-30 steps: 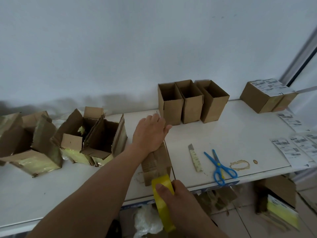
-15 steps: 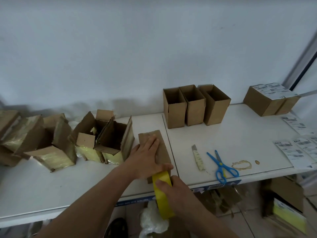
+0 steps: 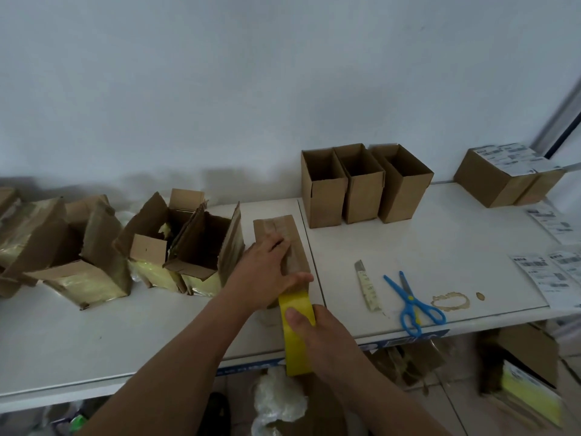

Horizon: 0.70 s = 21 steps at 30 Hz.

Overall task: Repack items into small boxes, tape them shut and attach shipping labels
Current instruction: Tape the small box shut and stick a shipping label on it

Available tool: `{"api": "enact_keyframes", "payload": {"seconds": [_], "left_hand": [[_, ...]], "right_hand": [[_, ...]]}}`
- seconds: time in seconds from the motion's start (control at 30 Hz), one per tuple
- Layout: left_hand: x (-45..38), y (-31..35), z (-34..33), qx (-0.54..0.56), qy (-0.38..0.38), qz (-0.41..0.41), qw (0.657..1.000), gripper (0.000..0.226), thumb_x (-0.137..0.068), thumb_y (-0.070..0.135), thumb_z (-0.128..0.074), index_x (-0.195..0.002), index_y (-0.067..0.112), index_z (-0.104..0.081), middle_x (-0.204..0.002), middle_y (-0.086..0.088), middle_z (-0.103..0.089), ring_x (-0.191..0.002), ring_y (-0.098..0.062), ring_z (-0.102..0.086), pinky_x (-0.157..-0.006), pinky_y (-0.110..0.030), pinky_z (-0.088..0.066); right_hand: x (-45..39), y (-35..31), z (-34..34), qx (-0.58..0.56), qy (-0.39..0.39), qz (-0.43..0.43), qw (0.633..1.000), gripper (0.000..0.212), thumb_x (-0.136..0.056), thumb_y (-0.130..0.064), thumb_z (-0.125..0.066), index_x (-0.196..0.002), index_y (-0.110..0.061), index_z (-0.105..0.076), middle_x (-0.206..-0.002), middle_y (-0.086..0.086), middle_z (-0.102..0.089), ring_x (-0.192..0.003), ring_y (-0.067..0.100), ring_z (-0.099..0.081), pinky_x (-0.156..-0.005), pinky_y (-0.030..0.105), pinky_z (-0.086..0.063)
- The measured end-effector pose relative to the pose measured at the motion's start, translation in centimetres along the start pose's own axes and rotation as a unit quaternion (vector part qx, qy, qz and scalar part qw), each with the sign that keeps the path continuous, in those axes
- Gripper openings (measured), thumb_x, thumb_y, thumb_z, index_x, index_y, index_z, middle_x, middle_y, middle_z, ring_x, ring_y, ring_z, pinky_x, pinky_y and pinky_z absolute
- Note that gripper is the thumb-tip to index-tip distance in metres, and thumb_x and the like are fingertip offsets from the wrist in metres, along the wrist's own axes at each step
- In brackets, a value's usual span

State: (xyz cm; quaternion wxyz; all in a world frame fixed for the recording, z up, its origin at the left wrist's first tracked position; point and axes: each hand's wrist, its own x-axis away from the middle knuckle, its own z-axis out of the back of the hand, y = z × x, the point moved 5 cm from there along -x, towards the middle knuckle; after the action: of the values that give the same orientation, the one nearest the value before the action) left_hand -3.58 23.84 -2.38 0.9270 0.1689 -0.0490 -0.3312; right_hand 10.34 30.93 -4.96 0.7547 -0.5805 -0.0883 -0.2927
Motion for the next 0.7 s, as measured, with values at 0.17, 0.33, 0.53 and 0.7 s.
{"api": "enact_keyframes", "payload": {"seconds": [0.17, 0.33, 0.53, 0.7], "left_hand": [[-0.8, 0.0, 0.0, -0.009, 0.003, 0.007, 1.000, 0.094, -0.082, 0.076, -0.045, -0.153, 0.017, -0.027, -0.160, 0.003, -0.022, -0.147, -0.014, -0.014, -0.119, -0.035, -0.015], [-1.4, -0.2, 0.2, 0.018, -0.009, 0.012, 1.000, 0.096, -0.080, 0.075, -0.048, -0.154, 0.017, -0.026, -0.162, 0.004, -0.019, -0.149, -0.012, -0.009, -0.120, -0.033, -0.010], [-1.2, -1.5, -0.4, 0.001, -0.071, -0.012, 0.997, 0.102, -0.080, 0.073, -0.053, -0.157, 0.022, -0.009, -0.164, 0.008, -0.002, -0.150, -0.012, 0.004, -0.121, -0.038, -0.006], [-1.4, -1.6, -0.8, -0.015, -0.048, -0.023, 0.998, 0.094, -0.086, 0.069, -0.049, -0.157, 0.025, -0.007, -0.164, 0.009, 0.000, -0.150, -0.012, 0.006, -0.120, -0.036, -0.002]], "right_hand": [[-0.7, -0.3, 0.2, -0.001, 0.003, 0.006, 1.000, 0.037, -0.094, -0.057, -0.048, -0.105, -0.023, -0.054, -0.096, -0.004, -0.057, -0.086, 0.010, -0.057, -0.070, 0.025, -0.045], [-1.3, -0.1, 0.3, -0.016, -0.005, -0.004, 1.000, 0.040, -0.092, -0.060, -0.051, -0.101, -0.021, -0.056, -0.099, 0.000, -0.060, -0.092, 0.016, -0.061, -0.085, 0.036, -0.053], [-1.4, -0.6, 0.5, -0.001, -0.023, 0.011, 1.000, 0.035, -0.092, -0.060, -0.048, -0.098, -0.026, -0.053, -0.095, -0.006, -0.058, -0.084, 0.008, -0.057, -0.065, 0.022, -0.044], [-1.3, -0.8, 0.6, -0.009, -0.028, 0.015, 0.999, 0.035, -0.093, -0.059, -0.048, -0.105, -0.026, -0.053, -0.102, -0.003, -0.059, -0.091, 0.011, -0.058, -0.073, 0.025, -0.048]]}}
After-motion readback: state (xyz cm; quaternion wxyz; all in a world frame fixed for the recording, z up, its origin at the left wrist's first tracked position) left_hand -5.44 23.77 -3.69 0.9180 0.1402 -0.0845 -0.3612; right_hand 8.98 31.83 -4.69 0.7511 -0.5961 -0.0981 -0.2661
